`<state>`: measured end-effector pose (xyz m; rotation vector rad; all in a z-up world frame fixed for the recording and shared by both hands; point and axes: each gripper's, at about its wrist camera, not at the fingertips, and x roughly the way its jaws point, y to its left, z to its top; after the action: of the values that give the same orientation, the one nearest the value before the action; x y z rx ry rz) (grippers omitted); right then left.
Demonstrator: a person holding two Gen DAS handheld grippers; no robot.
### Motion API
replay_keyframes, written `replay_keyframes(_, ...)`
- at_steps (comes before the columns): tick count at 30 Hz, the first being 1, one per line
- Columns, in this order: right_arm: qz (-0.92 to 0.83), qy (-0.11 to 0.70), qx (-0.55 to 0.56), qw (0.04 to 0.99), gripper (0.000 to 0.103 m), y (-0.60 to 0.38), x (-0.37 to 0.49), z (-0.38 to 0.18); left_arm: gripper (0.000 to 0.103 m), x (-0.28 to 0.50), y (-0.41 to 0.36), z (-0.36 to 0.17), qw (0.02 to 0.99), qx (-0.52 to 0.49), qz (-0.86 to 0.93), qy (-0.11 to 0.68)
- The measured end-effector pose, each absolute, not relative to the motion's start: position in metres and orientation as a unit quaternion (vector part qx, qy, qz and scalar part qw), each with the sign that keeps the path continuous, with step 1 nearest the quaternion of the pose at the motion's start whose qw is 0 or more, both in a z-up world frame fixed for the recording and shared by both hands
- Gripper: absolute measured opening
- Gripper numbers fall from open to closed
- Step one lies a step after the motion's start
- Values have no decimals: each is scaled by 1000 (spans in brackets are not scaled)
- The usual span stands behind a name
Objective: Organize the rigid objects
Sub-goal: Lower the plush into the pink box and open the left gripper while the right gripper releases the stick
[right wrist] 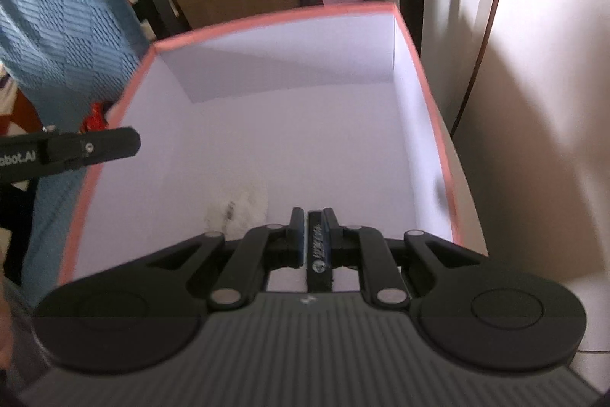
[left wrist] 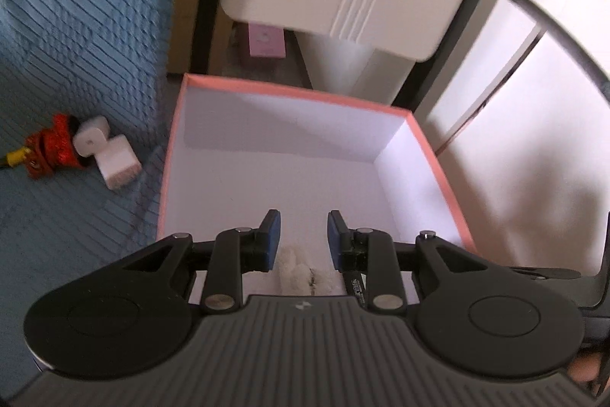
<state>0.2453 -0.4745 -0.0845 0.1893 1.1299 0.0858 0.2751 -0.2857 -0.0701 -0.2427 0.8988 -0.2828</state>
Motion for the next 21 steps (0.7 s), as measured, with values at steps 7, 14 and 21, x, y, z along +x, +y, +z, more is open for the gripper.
replay_keyframes(7, 47, 504, 82, 858, 14, -452, 235, -44, 31, 253, -252, -28, 904, -117, -132, 389)
replay_keyframes(14, 56, 465, 79, 880, 14, -423, 222, 2, 31, 219, -216, 8, 921, -124, -127, 347)
replay_keyframes(21, 69, 431, 81, 896, 14, -390, 203, 40, 31, 180, -178, 29, 928, -132, -132, 321)
